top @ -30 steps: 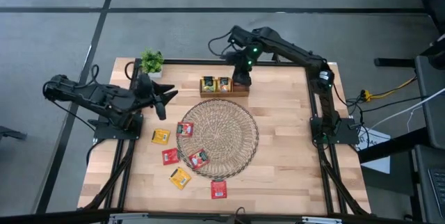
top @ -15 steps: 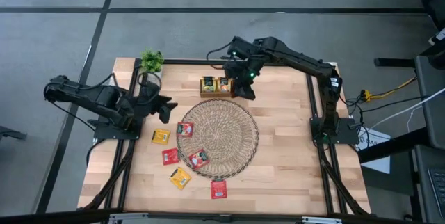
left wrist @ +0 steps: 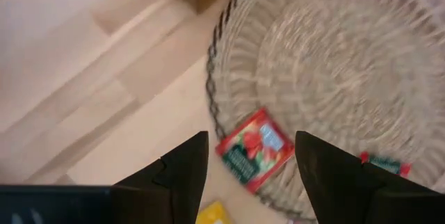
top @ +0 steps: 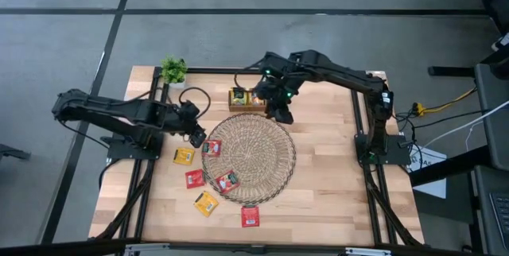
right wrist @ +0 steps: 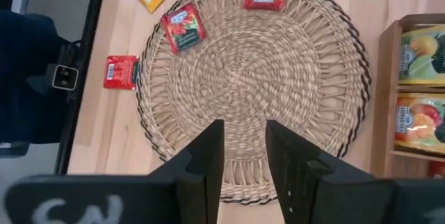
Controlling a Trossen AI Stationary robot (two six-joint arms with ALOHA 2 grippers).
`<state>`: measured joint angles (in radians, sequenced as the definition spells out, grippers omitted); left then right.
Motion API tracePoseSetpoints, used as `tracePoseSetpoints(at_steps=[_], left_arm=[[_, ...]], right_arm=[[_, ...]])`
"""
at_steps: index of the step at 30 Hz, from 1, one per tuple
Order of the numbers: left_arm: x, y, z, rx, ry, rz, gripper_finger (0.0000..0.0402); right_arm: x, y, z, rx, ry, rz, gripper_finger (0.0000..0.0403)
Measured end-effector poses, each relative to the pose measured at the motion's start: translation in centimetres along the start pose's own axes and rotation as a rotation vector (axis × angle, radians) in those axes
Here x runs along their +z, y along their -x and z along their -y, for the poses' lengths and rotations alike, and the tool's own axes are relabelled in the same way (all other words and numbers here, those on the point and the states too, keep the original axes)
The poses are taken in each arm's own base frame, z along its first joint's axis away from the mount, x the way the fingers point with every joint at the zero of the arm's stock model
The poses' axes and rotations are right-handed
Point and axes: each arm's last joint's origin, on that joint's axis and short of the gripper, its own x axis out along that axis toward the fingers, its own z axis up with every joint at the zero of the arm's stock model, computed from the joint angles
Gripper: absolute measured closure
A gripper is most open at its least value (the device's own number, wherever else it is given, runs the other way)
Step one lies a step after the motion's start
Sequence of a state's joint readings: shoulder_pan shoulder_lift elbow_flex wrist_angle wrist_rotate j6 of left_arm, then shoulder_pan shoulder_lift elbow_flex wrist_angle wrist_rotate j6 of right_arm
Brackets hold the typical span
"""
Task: Pick & Place Tea
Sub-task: Put the red tea bag into the right of the wooden organizer
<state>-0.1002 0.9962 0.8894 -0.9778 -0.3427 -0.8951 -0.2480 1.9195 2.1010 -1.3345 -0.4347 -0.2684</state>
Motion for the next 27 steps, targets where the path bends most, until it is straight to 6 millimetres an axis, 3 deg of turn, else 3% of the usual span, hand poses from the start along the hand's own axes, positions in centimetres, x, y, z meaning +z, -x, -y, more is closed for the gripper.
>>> tracePoseSetpoints(at_steps=[12,18,27], left_arm=[[0.6,-2.0,-0.9,-0.055,-0.074,-0.156,0.0197],[-0.9,-4.9,-2.3,-0.121,-0.079,-0.219,0.0197],[-3.0,-8.6,-4.4,-0.176,0.052,-0.277,0.0197]], right_arm=[[-0.5,2.5,-1.5,-0.031,0.027,0.038,0.0295],[-1.0,4.4,-2.6,-0.042,0.042,0.073,0.0295],[-1.8,6.4,-3.6,-0.122,0.025,0.086,0.0295]])
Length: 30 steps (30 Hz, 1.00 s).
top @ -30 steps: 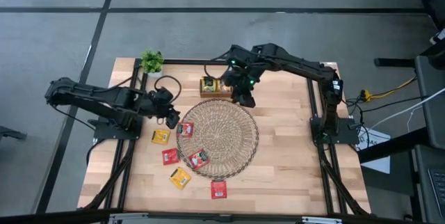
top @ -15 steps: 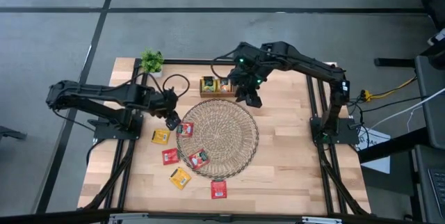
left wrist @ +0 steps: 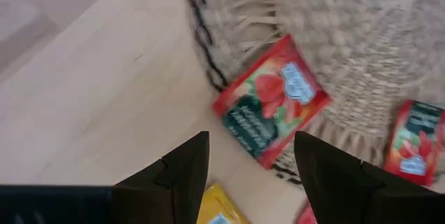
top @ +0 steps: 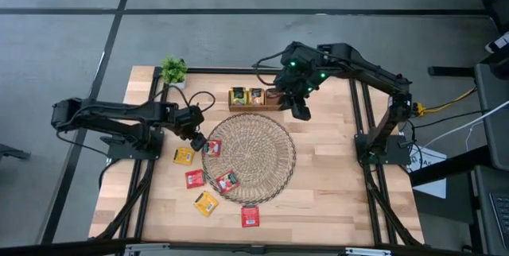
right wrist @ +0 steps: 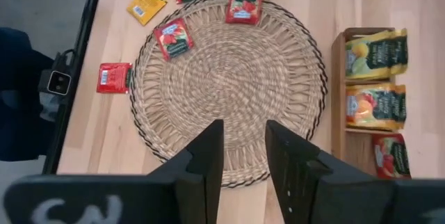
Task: Pick & Place Tea
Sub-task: Put the red tea bag into the right of the wooden organizer
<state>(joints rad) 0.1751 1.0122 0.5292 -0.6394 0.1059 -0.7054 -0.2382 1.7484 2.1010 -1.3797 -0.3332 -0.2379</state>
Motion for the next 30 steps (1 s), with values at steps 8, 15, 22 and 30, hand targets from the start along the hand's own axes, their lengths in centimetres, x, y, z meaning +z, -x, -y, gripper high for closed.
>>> tracePoseSetpoints(at_steps=[8,15,22,30], left_arm=[[-0.4,-1.9,-1.7,-0.038,0.057,0.033,0.0197],[-0.9,-2.8,-3.1,-0.026,0.095,0.031,0.0197],[-0.5,-2.9,-3.2,-0.038,0.108,0.051,0.0197],[-0.1,-4.0,-3.1,-0.04,0.111,0.019,0.0197]], right_arm=[[-0.1,0.8,-0.3,-0.016,-0.014,0.019,0.0295],[-0.1,0.8,-0.2,-0.027,-0.012,0.026,0.0295],[0.1,0.8,-0.2,-0.036,-0.007,0.04,0.0295],[0.2,0.8,-0.2,-0.038,-0.003,0.048,0.0295]])
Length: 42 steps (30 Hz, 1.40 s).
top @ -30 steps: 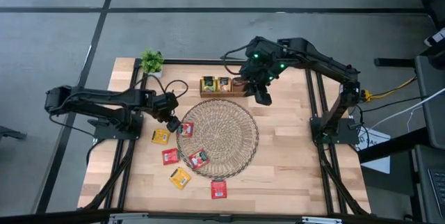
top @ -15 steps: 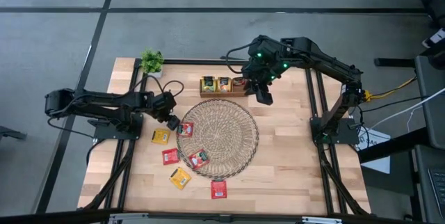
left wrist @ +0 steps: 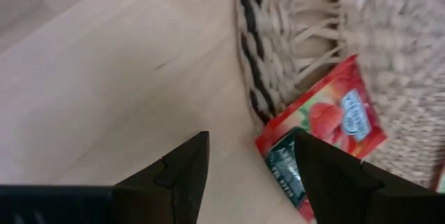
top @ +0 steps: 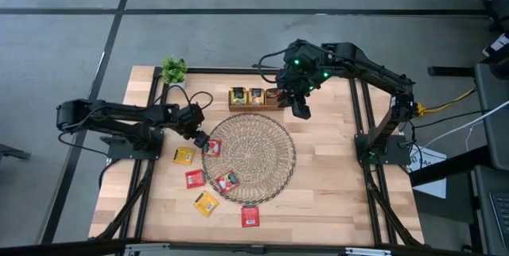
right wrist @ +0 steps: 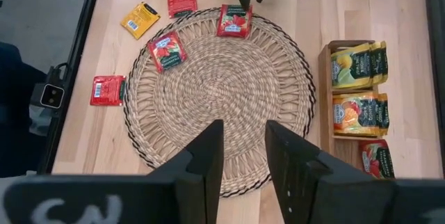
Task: Pick & Place Tea
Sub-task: Put the red tea bag into the right of the wooden organizer
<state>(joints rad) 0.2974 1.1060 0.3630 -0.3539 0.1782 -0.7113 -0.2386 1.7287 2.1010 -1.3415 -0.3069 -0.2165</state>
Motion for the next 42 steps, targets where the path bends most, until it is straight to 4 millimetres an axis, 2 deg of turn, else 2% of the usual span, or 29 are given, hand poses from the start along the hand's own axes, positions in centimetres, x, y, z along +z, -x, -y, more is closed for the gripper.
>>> tracePoseSetpoints(at_steps=[9,12,15,22,24,28,33,42], left_arm=[[0.3,-0.8,0.1,-0.013,-0.012,-0.026,0.0197],[0.3,-0.8,0.2,-0.02,-0.025,-0.025,0.0212],[0.3,-0.9,0.2,-0.024,-0.029,-0.026,0.0249],[0.1,-0.9,0.3,-0.076,-0.05,-0.076,0.0373],[0.1,-0.9,0.2,-0.074,-0.051,-0.074,0.0393],[0.1,-0.8,0.4,-0.083,-0.053,-0.078,0.0399],[1.0,-0.2,1.4,-0.135,-0.07,-0.065,0.0399],[4.1,2.3,4.7,-0.235,-0.152,0.052,0.0399]], right_arm=[[0.0,0.0,0.0,0.0,0.0,-0.001,0.0295],[0.0,0.0,0.0,-0.001,0.001,0.001,0.0295],[0.1,0.0,0.0,-0.004,0.005,0.013,0.0295],[0.2,0.0,0.1,-0.006,0.009,0.021,0.0295],[0.3,0.0,0.1,-0.008,0.013,0.026,0.0295],[0.3,0.0,0.1,-0.008,0.014,0.028,0.0295],[0.3,0.0,0.1,-0.008,0.037,0.027,0.0295],[0.0,0.0,0.0,-0.002,0.028,0.002,0.0295]])
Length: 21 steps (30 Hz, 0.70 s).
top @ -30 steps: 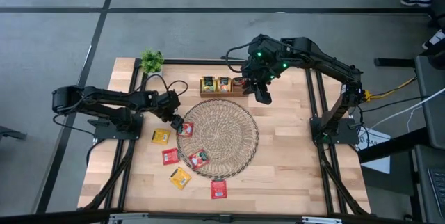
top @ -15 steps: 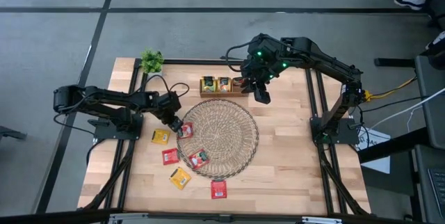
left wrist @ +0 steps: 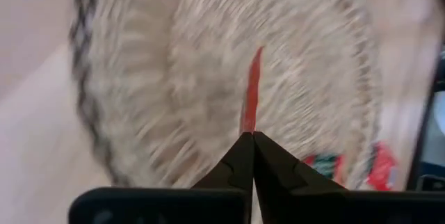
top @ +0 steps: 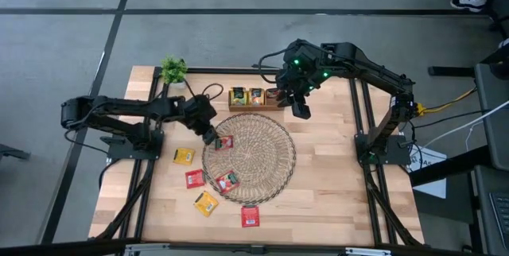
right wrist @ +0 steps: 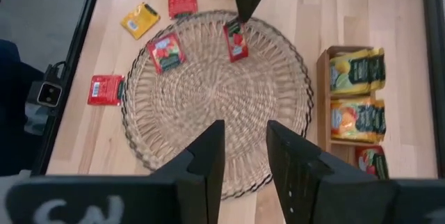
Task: Pick & Place Tea
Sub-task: Put the red tea bag into the right of the wooden organizer
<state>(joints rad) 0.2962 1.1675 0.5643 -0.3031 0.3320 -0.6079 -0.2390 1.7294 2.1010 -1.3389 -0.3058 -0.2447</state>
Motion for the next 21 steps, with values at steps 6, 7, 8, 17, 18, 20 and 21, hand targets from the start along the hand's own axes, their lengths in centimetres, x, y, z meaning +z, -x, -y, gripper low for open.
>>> tracePoseSetpoints(at_steps=[6,7,8,17,18,20,21], left_arm=[[2.9,1.9,2.8,-0.064,-0.108,0.105,0.0399],[3.3,2.2,3.2,-0.073,-0.127,0.122,0.04],[3.6,2.5,3.6,-0.082,-0.144,0.138,0.0399],[6.0,5.0,6.3,-0.133,-0.261,0.241,0.0399],[6.3,5.2,6.5,-0.137,-0.271,0.251,0.04],[6.8,5.5,7.0,-0.144,-0.291,0.267,0.0399],[7.1,5.6,7.2,-0.145,-0.303,0.272,0.0399]], right_arm=[[-0.8,0.0,-0.2,0.021,-0.013,-0.083,0.0295],[-0.9,0.1,-0.2,0.023,-0.008,-0.091,0.0295],[-0.9,0.1,-0.2,0.024,-0.006,-0.092,0.0295],[0.3,0.0,0.0,0.035,0.036,0.033,0.0295],[0.4,0.0,0.0,0.045,0.042,0.054,0.0295],[0.8,0.0,0.0,0.058,0.052,0.092,0.0295],[0.9,0.0,0.0,0.06,0.056,0.105,0.0295]])
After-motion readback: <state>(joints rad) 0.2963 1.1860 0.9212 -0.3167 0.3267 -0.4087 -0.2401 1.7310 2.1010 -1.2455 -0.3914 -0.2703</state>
